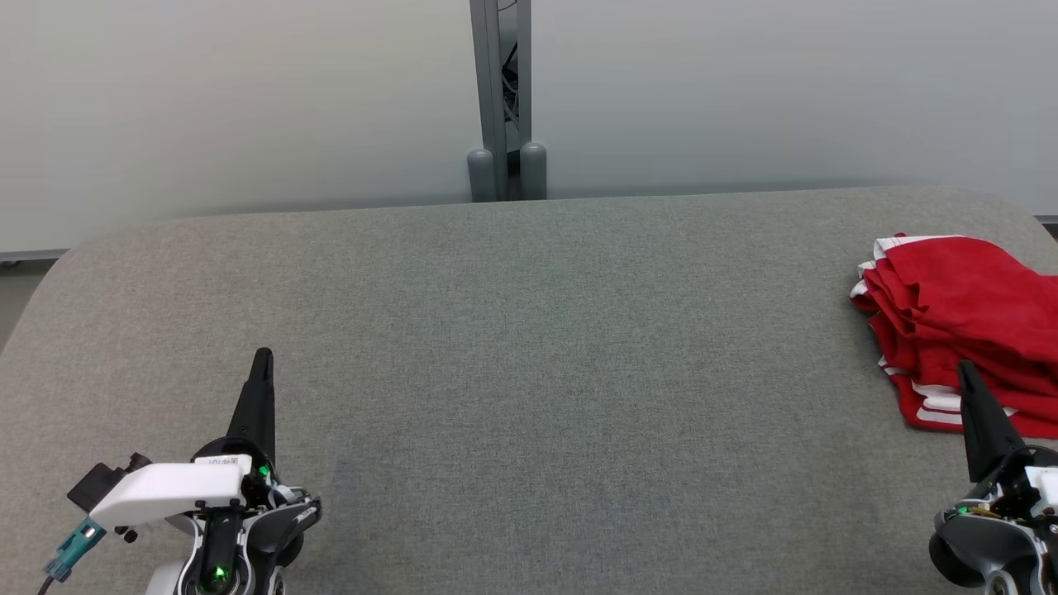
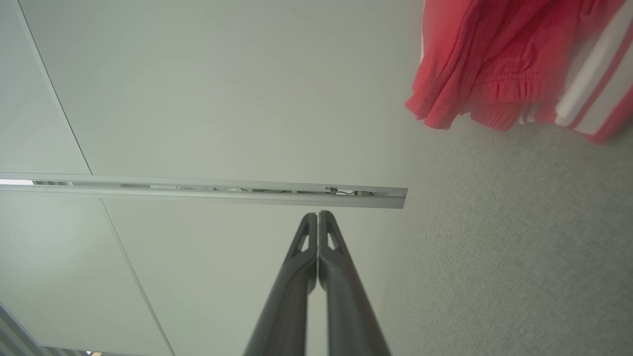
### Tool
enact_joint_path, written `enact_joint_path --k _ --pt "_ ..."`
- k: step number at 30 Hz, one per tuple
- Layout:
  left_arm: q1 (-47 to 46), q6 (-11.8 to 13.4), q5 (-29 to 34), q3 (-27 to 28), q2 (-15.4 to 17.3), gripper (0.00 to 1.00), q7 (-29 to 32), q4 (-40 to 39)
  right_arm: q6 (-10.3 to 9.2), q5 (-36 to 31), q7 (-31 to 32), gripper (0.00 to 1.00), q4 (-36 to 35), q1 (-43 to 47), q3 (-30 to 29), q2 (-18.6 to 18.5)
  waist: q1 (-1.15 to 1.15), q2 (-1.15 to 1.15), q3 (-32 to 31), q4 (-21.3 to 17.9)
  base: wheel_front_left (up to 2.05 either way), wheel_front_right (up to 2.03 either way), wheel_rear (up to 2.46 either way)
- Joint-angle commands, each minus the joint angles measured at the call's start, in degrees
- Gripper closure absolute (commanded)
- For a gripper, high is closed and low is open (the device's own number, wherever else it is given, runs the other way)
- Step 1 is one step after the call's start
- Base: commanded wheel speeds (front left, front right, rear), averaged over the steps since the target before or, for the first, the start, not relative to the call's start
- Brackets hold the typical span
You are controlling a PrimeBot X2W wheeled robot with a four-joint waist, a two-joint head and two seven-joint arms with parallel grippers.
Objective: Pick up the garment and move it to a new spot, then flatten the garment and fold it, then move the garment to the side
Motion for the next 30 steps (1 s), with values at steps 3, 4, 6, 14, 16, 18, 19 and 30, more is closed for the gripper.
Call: enact_joint_path --k 3,4,6,14,16,18,19,30 --pt "-0.83 -0.2 -0.02 0.21 0.22 1.0 0.13 -0.04 0.02 -0.32 0.27 1.0 0.03 -0.49 -0.22 -0.21 0.0 0.0 0.0 0.0 0.0 0.0 0.0" --pt "-0.83 -0.2 0.0 0.21 0.21 1.0 0.14 -0.04 0.02 -0.32 0.3 1.0 0.03 -0.5 -0.24 -0.18 0.0 0.0 0.0 0.0 0.0 0.0 0.0" --pt "-0.83 -0.2 0.02 0.23 0.2 1.0 0.11 -0.03 0.02 -0.38 0.34 1.0 0.04 -0.51 -0.28 -0.15 0.0 0.0 0.0 0.0 0.0 0.0 0.0" --pt "-0.83 -0.2 0.09 0.29 0.17 1.0 0.19 -0.04 0.02 -0.43 0.43 1.0 0.04 -0.54 -0.42 -0.05 0.0 0.0 0.0 0.0 0.0 0.0 0.0" --pt "-0.83 -0.2 0.06 0.3 0.15 1.0 0.21 -0.04 0.02 -0.46 0.48 1.0 0.04 -0.55 -0.46 -0.02 0.0 0.0 0.0 0.0 0.0 0.0 0.0" --pt "-0.83 -0.2 0.08 0.3 0.15 1.0 0.22 -0.04 0.02 -0.51 0.52 1.0 0.04 -0.56 -0.5 0.01 0.0 0.0 0.0 0.0 0.0 0.0 0.0" --pt "-0.83 -0.2 0.09 0.31 0.14 1.0 0.21 -0.02 0.02 -0.54 0.54 1.0 0.04 -0.56 -0.53 0.02 0.0 0.0 0.0 0.0 0.0 0.0 0.0" --pt "-0.83 -0.2 0.18 0.39 0.1 1.0 0.21 -0.03 0.02 -0.74 0.73 1.0 0.04 -0.53 -0.73 0.15 0.0 0.0 0.0 0.0 0.0 0.0 0.0"
